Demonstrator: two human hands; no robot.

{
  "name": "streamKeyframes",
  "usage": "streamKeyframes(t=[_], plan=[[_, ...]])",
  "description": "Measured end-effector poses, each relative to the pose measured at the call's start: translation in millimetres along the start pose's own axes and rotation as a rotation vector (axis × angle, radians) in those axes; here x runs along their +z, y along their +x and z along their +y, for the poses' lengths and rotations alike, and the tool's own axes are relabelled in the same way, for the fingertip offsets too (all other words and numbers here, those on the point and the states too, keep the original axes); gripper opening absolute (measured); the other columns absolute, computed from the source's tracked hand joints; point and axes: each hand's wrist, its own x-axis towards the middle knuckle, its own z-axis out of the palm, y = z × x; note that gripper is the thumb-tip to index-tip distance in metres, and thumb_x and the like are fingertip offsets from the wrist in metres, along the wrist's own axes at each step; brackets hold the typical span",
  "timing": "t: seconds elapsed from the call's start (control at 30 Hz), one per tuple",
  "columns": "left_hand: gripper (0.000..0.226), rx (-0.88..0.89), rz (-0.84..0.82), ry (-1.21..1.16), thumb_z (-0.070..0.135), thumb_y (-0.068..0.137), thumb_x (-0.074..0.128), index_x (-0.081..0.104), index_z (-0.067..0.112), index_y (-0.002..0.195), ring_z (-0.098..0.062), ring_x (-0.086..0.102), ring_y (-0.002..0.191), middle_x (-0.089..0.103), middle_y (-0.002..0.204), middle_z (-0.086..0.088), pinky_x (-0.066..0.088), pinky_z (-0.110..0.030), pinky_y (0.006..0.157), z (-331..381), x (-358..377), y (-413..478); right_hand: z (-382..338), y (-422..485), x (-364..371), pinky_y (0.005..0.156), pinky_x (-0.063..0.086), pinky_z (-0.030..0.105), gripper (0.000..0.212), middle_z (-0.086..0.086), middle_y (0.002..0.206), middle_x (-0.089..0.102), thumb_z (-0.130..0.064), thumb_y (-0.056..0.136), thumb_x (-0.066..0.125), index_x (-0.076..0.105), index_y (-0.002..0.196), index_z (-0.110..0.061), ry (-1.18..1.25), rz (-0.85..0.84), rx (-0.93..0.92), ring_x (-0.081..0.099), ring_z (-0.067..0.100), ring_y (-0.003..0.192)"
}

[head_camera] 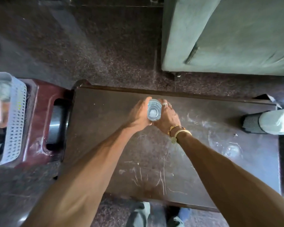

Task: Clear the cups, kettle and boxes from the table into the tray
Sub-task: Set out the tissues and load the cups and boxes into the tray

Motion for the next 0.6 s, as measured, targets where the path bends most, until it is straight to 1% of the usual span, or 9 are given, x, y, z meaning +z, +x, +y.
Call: streamKeyframes(t=[0.07,0.1,0.17,0.23,0.3,0.37,0.43,0.5,0.6], plan=[[0.114,-0.004,-0.043,0.013,0.029,0.055,0.090,0.024,0.029,0.148,-0.025,0.055,0.123,0.050,0.138,-0.004,0.048,-0.034,0.093,4.4,-2.7,-5.9,0.7,-2.7,-0.4,0.104,0.046,0.043,0.100,0.012,0.149,0.038,-0.014,0.076,0.078,0.017,0.154,-0.016,-0.041,-0.025,0.008,0.051,0.034,0.128],[0.120,0.011,-0.063,0.027,0.032,0.058,0.089,0.014,0.029,0.152,-0.028,0.049,0.129,0.042,0.145,-0.007,0.047,-0.040,0.100,7.4,-4.3,-9.5,3.0,-5.5,-1.8,0.106,0.045,0.044,0.104,0.012,0.153,0.033,-0.010,0.077,0.077,0.011,0.156,-0.017,-0.072,-0.032,0.026,0.049,0.034,0.130],[0.126,0.029,-0.084,0.096,0.033,0.063,0.087,-0.001,0.035,0.153,-0.032,0.030,0.143,0.022,0.158,-0.009,0.037,-0.051,0.111,17.0,-9.1,-17.0,12.8,-13.9,-8.6,0.106,0.045,0.045,0.107,0.012,0.155,0.028,-0.006,0.077,0.075,0.005,0.157,-0.017,-0.092,-0.030,0.063,0.047,0.035,0.132],[0.132,0.036,-0.075,0.180,0.030,0.061,0.086,-0.009,0.038,0.151,-0.033,0.010,0.151,0.006,0.165,-0.003,0.027,-0.056,0.116,32.4,-15.6,-23.9,28.7,-25.3,-20.4,0.106,0.045,0.046,0.110,0.014,0.154,0.029,-0.006,0.075,0.076,0.004,0.158,-0.016,-0.097,-0.027,0.090,0.047,0.036,0.131],[0.133,0.101,-0.029,0.250,0.034,0.055,0.084,-0.007,0.036,0.152,-0.033,0.002,0.152,0.002,0.166,-0.002,0.022,-0.055,0.118,52.4,-21.8,-29.4,48.6,-38.7,-35.7,0.106,0.045,0.046,0.114,0.016,0.154,0.029,-0.012,0.073,0.081,0.004,0.158,-0.014,-0.108,-0.014,0.128,0.044,0.037,0.134],[0.131,0.186,0.040,0.282,0.043,0.049,0.077,0.000,0.032,0.154,-0.033,0.001,0.152,0.003,0.165,-0.002,0.019,-0.053,0.118,76.1,-25.5,-34.9,69.3,-54.4,-52.7,0.108,0.043,0.045,0.117,0.016,0.155,0.027,-0.021,0.072,0.085,0.005,0.157,-0.013,-0.095,0.012,0.169,0.040,0.034,0.138],[0.126,0.269,0.099,0.275,0.049,0.050,0.073,0.008,0.027,0.156,-0.033,0.002,0.152,0.007,0.165,-0.003,0.018,-0.052,0.119,103.4,-21.4,-39.3,91.1,-71.6,-69.7,0.110,0.041,0.042,0.119,0.013,0.155,0.028,-0.026,0.069,0.088,0.009,0.157,-0.013,-0.035,0.046,0.216,0.037,0.030,0.141],[0.120,0.328,0.093,0.240,0.050,0.056,0.072,0.012,0.023,0.156,-0.032,0.005,0.152,0.011,0.165,-0.004,0.018,-0.050,0.119,134.5,-7.8,-42.5,114.8,-88.7,-86.8,0.109,0.040,0.039,0.117,0.012,0.154,0.029,-0.029,0.068,0.089,0.013,0.156,-0.013,0.005,0.095,0.268,0.040,0.029,0.139],[0.110,0.341,-0.006,0.192,0.043,0.067,0.074,0.014,0.020,0.157,-0.030,0.013,0.151,0.015,0.164,-0.005,0.018,-0.045,0.121,183.1,24.2,-45.9,152.9,-111.0,-109.2,0.110,0.038,0.038,0.108,0.012,0.154,0.032,-0.036,0.071,0.086,0.021,0.153,-0.009,0.020,0.182,0.307,0.041,0.030,0.138]])
